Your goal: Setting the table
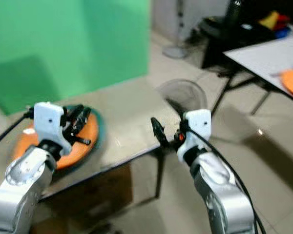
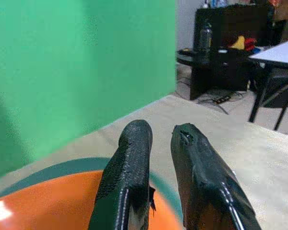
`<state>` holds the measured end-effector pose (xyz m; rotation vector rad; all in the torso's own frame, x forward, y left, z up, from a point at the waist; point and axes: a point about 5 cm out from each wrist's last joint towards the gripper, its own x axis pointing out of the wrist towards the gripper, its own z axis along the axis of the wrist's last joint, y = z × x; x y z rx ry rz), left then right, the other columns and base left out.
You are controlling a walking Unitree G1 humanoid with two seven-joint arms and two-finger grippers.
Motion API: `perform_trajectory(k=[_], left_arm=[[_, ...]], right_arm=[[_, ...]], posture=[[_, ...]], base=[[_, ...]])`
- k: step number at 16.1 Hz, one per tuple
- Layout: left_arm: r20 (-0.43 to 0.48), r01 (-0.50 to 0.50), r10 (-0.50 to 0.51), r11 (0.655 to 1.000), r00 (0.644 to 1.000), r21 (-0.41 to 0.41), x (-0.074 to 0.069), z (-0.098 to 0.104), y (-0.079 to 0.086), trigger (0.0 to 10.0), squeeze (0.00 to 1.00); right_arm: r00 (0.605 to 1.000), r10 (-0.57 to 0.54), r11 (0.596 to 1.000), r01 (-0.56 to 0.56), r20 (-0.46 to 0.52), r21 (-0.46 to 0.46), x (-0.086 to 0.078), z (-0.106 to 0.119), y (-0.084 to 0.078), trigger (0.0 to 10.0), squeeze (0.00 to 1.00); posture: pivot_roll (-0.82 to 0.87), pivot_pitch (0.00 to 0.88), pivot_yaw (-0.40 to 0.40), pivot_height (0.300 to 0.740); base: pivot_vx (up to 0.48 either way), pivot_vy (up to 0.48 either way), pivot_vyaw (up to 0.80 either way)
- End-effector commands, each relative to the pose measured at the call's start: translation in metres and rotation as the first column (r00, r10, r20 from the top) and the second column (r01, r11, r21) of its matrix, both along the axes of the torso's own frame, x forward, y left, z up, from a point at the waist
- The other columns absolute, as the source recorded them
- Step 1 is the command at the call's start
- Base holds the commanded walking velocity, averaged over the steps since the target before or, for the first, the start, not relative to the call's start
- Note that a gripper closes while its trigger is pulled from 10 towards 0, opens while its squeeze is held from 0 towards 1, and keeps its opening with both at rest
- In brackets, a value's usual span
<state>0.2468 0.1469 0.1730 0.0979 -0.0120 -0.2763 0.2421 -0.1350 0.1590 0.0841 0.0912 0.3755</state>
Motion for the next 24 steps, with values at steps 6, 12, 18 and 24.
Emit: perform_trajectory(k=[6, 12, 18, 24], left_arm=[[0.043, -0.004, 0.003, 1.000, 0.999, 0.030, -0.001, 0.011, 0.009, 10.0, 0.00], [0.022, 0.017, -0.018, 0.999, 1.000, 0.045, -0.009, 0.006, 0.011, 10.0, 0.00], [0.008, 0.061, -0.062, 0.998, 0.998, 0.032, -0.001, 0.001, 0.003, 10.0, 0.00], [-0.034, 0.158, -0.157, 0.987, 0.987, 0.019, -0.004, -0.007, -0.008, 10.0, 0.00]], right_arm=[[0.999, 0.037, 0.999, -0.037, 0.011, 0.023, 0.008, -0.001, 0.008, 10.0, 1.00], [1.000, 0.007, 1.000, -0.007, -0.006, 0.028, 0.013, -0.004, 0.004, 10.0, 0.88], [0.999, -0.040, 0.999, 0.041, -0.017, 0.020, 0.013, -0.003, -0.007, 10.0, 0.00], [0.973, 0.007, 0.987, 0.030, -0.230, 0.155, 0.028, -0.006, -0.008, 10.0, 0.00]], posture=[[0.20, 0.000, 0.005, 0.740], [0.20, 0.000, 0.001, 0.740], [0.15, 0.000, 0.024, 0.740], [0.13, 0.000, 0.011, 0.740]], base=[[0.000, 0.000, 0.80], [0.272, 0.000, 0.51], [0.320, 0.000, 0.00], [0.155, 0.000, 0.00]])
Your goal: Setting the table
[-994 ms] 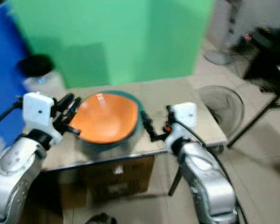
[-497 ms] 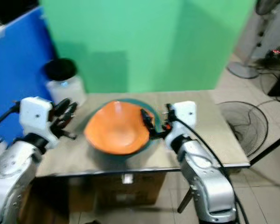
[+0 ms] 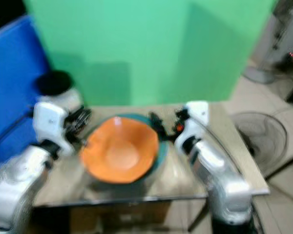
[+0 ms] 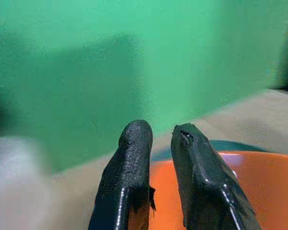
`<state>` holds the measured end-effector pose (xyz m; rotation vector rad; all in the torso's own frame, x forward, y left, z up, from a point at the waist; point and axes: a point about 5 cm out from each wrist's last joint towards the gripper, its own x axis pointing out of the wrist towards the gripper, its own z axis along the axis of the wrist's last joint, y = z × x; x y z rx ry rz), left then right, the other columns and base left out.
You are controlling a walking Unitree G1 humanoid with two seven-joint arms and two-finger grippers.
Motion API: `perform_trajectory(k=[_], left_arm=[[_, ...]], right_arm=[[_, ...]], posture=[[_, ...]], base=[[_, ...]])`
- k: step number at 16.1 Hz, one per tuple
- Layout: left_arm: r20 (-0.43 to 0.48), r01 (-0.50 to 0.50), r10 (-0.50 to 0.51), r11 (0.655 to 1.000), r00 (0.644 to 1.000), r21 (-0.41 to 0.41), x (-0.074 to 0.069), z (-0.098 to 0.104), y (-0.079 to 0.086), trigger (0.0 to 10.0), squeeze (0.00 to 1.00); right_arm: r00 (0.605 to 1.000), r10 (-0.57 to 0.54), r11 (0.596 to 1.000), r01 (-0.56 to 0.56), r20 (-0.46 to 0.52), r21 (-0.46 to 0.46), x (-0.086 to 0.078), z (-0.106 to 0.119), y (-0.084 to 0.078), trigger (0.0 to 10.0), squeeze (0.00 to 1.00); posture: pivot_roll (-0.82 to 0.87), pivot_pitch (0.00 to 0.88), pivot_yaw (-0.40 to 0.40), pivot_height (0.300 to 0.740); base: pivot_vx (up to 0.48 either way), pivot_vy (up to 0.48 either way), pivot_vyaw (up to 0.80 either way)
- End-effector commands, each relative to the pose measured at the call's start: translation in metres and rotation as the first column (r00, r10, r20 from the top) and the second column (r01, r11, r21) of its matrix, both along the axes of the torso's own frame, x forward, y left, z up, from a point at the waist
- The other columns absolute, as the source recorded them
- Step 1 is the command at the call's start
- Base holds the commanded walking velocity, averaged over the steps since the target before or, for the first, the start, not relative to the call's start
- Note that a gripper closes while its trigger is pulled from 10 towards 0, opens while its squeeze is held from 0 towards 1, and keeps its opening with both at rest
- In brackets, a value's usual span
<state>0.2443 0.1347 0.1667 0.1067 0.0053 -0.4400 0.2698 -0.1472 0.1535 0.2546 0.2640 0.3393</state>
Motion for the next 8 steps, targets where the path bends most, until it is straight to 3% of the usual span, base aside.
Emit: perform_trajectory(k=[1, 2, 3, 4, 5, 8], left_arm=[[-0.013, 0.014, -0.014, 1.000, 1.000, 0.006, -0.002, -0.001, 0.003, 10.0, 0.00], [-0.031, 0.098, -0.098, 0.995, 0.995, 0.010, -0.007, -0.003, 0.000, 10.0, 0.00], [-0.031, 0.098, -0.098, 0.995, 0.995, 0.010, -0.007, -0.003, 0.000, 10.0, 0.00], [-0.063, 0.191, -0.189, 0.981, 0.980, 0.029, -0.012, -0.005, -0.004, 10.0, 0.00], [-0.087, 0.256, -0.251, 0.966, 0.964, 0.049, -0.014, -0.006, -0.006, 10.0, 0.00], [-0.144, 0.359, -0.346, 0.931, 0.927, 0.071, -0.019, -0.009, -0.010, 10.0, 0.00]], right_arm=[[0.999, 0.031, 0.999, -0.029, -0.045, 0.039, 0.003, 0.001, 0.004, 10.0, 0.00], [0.994, 0.089, 0.995, -0.085, -0.070, 0.056, 0.008, 0.005, 0.007, 10.0, 0.00], [0.994, 0.089, 0.995, -0.085, -0.070, 0.056, 0.008, 0.005, 0.007, 10.0, 0.00], [0.984, 0.109, 0.994, -0.104, -0.143, 0.046, 0.014, 0.002, 0.003, 10.0, 1.00], [0.965, 0.121, 0.993, -0.120, -0.231, 0.018, 0.019, -0.005, -0.004, 10.0, 1.00], [0.935, 0.199, 0.979, -0.178, -0.294, 0.097, 0.025, 0.000, 0.000, 10.0, 1.00]], posture=[[0.13, 0.000, 0.007, 0.740], [0.13, 0.000, -0.001, 0.740], [0.13, 0.000, -0.001, 0.740], [0.13, 0.000, -0.017, 0.740], [0.13, 0.000, -0.022, 0.740], [0.12, 0.000, -0.031, 0.740]], base=[[0.000, 0.000, 0.00], [0.000, 0.000, 0.00], [0.000, 0.000, 0.00], [0.000, 0.000, 0.00], [0.000, 0.000, 0.00], [0.000, 0.000, 0.00]])
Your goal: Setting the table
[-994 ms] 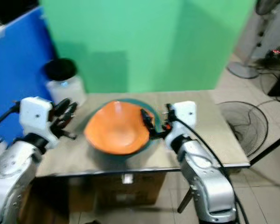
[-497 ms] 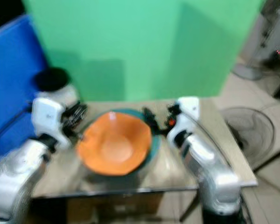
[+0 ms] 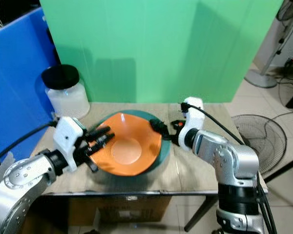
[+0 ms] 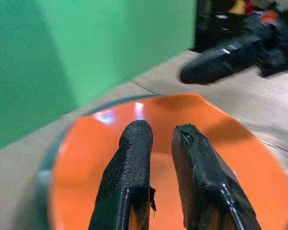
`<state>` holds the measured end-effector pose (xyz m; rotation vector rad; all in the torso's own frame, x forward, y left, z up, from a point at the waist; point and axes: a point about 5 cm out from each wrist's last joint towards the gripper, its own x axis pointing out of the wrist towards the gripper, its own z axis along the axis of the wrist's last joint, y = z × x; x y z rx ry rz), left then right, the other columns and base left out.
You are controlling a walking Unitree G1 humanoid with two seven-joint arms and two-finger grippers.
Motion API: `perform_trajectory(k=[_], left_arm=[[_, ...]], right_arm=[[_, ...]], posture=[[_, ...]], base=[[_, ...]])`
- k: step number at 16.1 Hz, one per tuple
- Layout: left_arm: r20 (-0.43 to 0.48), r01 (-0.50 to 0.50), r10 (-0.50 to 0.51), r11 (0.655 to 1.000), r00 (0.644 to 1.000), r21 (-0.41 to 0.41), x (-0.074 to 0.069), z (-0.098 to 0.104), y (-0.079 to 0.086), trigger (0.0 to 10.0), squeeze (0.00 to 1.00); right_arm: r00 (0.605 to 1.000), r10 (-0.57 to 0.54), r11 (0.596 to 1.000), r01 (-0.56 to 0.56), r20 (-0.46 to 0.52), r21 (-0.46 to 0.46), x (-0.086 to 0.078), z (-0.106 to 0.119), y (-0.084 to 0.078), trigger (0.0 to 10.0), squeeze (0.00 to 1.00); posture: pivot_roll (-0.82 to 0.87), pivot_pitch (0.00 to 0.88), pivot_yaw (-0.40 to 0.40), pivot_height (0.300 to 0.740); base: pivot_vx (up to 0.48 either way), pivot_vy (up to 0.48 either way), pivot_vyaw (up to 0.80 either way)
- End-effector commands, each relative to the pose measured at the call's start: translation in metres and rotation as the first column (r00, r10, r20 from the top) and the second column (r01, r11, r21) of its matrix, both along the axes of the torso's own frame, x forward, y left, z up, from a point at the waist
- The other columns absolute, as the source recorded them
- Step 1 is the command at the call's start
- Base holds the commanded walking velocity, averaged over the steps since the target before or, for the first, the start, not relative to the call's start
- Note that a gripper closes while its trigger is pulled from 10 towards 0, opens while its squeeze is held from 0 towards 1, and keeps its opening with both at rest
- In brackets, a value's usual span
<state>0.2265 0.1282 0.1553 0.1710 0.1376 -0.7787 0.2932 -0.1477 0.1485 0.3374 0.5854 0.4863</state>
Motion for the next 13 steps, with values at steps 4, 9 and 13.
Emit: perform_trajectory(k=[4, 9, 13], left_arm=[[-0.051, 0.131, -0.129, 0.991, 0.990, 0.023, -0.007, -0.001, -0.007, 10.0, 0.00], [-0.068, 0.157, -0.154, 0.987, 0.986, 0.038, -0.010, -0.003, -0.008, 10.0, 0.00], [-0.068, 0.159, -0.156, 0.986, 0.985, 0.047, -0.010, -0.004, -0.008, 10.0, 0.00]], right_arm=[[0.967, 0.214, 0.976, -0.205, -0.138, 0.075, -0.010, -0.001, 0.019, 10.0, 0.00], [0.959, 0.187, 0.982, -0.181, -0.211, 0.046, -0.012, -0.013, 0.020, 0.0, 0.00], [0.960, 0.178, 0.984, -0.173, -0.214, 0.043, -0.011, -0.014, 0.019, 0.0, 0.00]], posture=[[0.12, 0.000, -0.033, 0.740], [0.12, 0.000, -0.034, 0.740], [0.12, 0.000, -0.033, 0.740]], base=[[0.000, 0.000, 0.00], [0.000, 0.000, 0.00], [0.000, 0.000, 0.00]])
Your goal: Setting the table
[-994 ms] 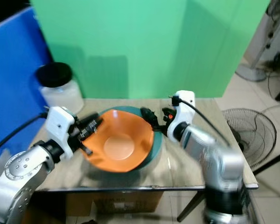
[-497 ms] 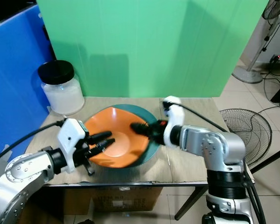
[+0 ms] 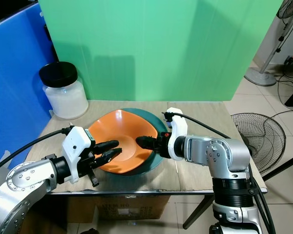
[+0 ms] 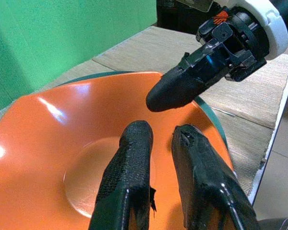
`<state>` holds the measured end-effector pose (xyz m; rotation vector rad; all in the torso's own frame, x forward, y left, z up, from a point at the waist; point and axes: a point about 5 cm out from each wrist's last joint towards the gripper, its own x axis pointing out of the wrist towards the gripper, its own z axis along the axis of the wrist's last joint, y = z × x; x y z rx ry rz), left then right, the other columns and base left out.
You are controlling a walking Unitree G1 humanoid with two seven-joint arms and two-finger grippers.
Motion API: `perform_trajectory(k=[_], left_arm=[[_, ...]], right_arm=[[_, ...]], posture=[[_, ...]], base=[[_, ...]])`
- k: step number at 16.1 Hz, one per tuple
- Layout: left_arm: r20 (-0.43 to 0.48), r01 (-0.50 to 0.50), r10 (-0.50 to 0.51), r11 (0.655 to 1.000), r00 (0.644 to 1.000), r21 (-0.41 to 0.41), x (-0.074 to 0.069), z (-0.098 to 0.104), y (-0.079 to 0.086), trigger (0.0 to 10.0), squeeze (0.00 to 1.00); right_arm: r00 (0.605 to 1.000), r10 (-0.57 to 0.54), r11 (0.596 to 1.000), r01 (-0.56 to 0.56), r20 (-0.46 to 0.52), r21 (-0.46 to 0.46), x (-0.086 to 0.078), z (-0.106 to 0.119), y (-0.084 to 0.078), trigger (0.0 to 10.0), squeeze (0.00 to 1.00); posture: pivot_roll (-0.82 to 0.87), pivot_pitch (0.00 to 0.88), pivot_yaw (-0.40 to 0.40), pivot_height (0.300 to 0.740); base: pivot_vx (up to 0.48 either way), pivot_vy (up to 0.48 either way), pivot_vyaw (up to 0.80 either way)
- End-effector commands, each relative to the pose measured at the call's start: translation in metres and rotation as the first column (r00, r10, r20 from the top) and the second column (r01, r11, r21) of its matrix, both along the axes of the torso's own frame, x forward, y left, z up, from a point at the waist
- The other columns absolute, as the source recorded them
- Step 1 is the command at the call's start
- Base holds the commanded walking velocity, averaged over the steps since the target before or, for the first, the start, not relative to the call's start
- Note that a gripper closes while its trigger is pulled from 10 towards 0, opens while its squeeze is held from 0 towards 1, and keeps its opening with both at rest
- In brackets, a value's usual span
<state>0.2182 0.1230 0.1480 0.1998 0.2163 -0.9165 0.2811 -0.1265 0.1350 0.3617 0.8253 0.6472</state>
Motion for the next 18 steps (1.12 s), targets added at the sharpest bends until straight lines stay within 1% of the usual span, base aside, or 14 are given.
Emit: perform_trajectory(k=[1, 2, 4, 12, 13, 14, 15, 18], left_arm=[[0.009, 0.024, -0.024, 1.000, 1.000, 0.004, -0.002, 0.003, -0.003, 10.0, 0.00], [0.010, 0.024, -0.024, 1.000, 1.000, 0.005, -0.002, 0.003, -0.002, 10.0, 0.00], [0.011, 0.022, -0.022, 1.000, 1.000, 0.006, -0.002, 0.003, -0.002, 10.0, 0.00], [0.016, 0.021, -0.022, 1.000, 1.000, 0.017, 0.000, 0.003, -0.001, 10.0, 0.00], [0.023, 0.016, -0.016, 1.000, 1.000, 0.017, 0.001, 0.003, -0.001, 10.0, 0.00], [0.027, 0.010, -0.010, 1.000, 1.000, 0.011, 0.002, 0.004, -0.001, 10.0, 0.00], [0.030, 0.008, -0.008, 1.000, 1.000, 0.010, 0.002, 0.005, 0.000, 10.0, 0.00], [0.037, 0.008, -0.009, 1.000, 0.999, 0.010, 0.003, 0.006, 0.000, 10.0, 0.00]], right_arm=[[1.000, -0.016, 1.000, 0.016, -0.005, 0.007, 0.001, 0.000, -0.002, 0.0, 0.00], [1.000, -0.021, 0.999, 0.021, -0.010, 0.036, 0.001, 0.001, 0.000, 0.0, 0.00], [1.000, -0.025, 0.998, 0.026, -0.016, 0.057, 0.000, 0.002, 0.001, 0.0, 0.00], [0.999, -0.040, 0.997, 0.040, -0.008, 0.065, 0.001, 0.004, 0.001, 0.0, 0.00], [0.997, -0.066, 0.996, 0.065, 0.025, 0.067, 0.004, 0.006, 0.000, 0.0, 0.00], [0.996, -0.083, 0.994, 0.080, 0.037, 0.080, 0.005, 0.008, -0.002, 0.0, 0.00], [0.993, -0.098, 0.989, 0.090, 0.063, 0.119, 0.007, 0.012, -0.003, 0.0, 0.00], [0.989, -0.121, 0.974, 0.103, 0.080, 0.200, 0.007, 0.025, -0.007, 0.0, 0.00]], posture=[[0.12, 0.000, -0.032, 0.740], [0.12, 0.000, -0.034, 0.740], [0.12, 0.000, -0.033, 0.740], [0.12, 0.000, -0.030, 0.740], [0.12, 0.000, -0.029, 0.740], [0.12, 0.000, -0.028, 0.740], [0.12, 0.000, -0.027, 0.740], [0.12, 0.000, -0.025, 0.740]], base=[[0.000, 0.000, 0.00], [0.000, 0.000, 0.00], [0.000, 0.000, 0.00], [0.000, 0.000, 0.00], [0.000, 0.000, 0.00], [0.000, 0.000, 0.00], [0.000, 0.000, 0.00], [0.000, 0.000, 0.00]])
